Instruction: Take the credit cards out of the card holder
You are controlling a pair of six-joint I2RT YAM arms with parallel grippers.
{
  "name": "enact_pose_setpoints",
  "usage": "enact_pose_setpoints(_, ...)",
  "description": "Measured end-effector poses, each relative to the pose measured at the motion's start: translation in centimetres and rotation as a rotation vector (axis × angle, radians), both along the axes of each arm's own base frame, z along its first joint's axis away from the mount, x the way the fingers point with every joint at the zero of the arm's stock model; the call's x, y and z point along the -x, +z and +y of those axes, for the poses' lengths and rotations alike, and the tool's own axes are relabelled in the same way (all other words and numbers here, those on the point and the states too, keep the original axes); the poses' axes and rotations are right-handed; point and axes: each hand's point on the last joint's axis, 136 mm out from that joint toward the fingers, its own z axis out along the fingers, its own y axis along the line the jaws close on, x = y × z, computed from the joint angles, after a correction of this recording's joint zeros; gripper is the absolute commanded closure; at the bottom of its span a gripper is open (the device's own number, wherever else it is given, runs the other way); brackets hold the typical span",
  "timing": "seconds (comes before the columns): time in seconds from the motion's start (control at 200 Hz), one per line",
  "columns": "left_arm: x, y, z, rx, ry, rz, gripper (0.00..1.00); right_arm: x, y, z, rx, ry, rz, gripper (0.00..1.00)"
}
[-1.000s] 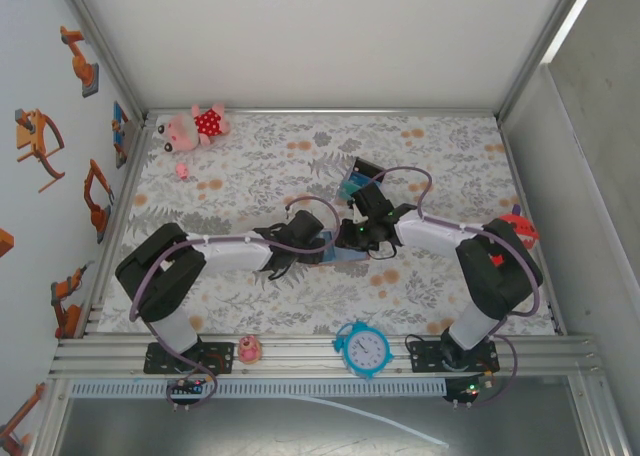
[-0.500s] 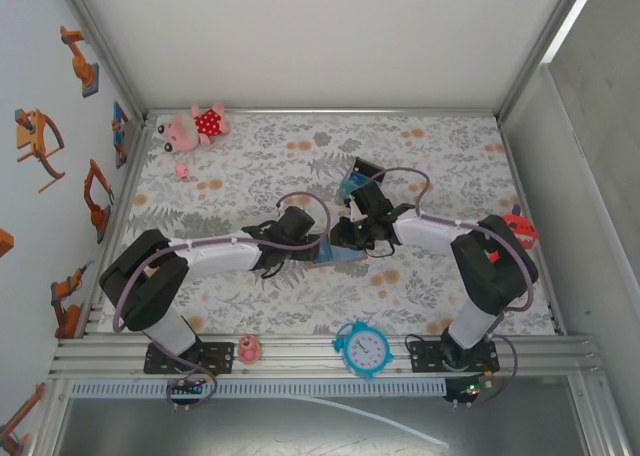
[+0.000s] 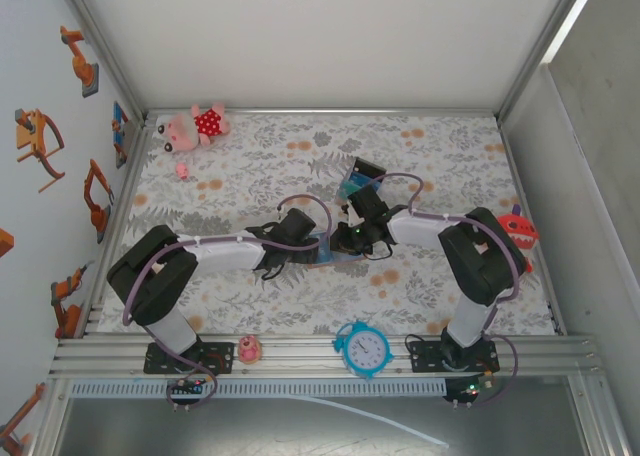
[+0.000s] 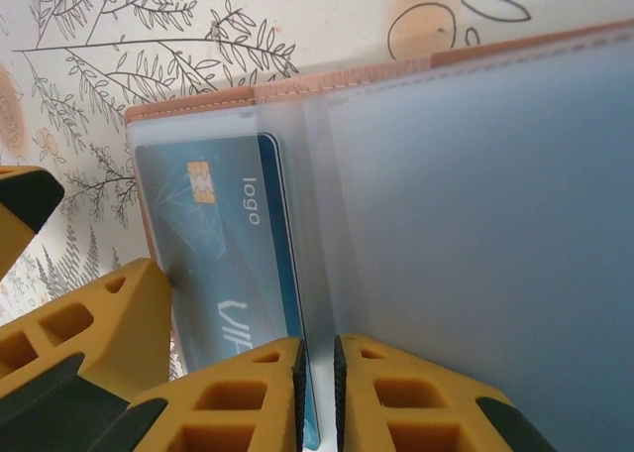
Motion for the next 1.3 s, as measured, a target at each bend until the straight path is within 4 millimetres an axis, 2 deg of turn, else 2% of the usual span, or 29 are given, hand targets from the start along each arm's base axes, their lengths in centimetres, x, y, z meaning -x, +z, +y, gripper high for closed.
enact_pose_setpoints(0.195,0.0,-0.1,0.0,-0.001,0.000,0.000,0.19,-0.5,0.4,0.2,-0.018,-0.004,-0.008,0.85)
enact_pose_setpoints(0.406,-0.1,-0.2,-0.2,0.002,-0.002,-0.003,0.25,-0.7,0.6,0.3,-0.036,-0.002,-0.006,0.84)
enact_pose_setpoints(0.786,-0.2,-0.2,-0.3,-0.003,-0.011,-0.006,0.25,-0.9,1.0,0.8,-0.065,0.008,-0.015,0.84)
enact_pose_setpoints(1.092,-0.3,-0.1,-0.4,0.001,-0.013,-0.011,0.25,-1.1,-0.2,0.8,-0.053,0.002,0.011,0.84)
enact_pose_setpoints(1.302,-0.4,-0.2,-0.4,-0.003,-0.011,-0.011,0.26,-1.8,0.4,1.3,-0.119,-0.018,0.008,0.84)
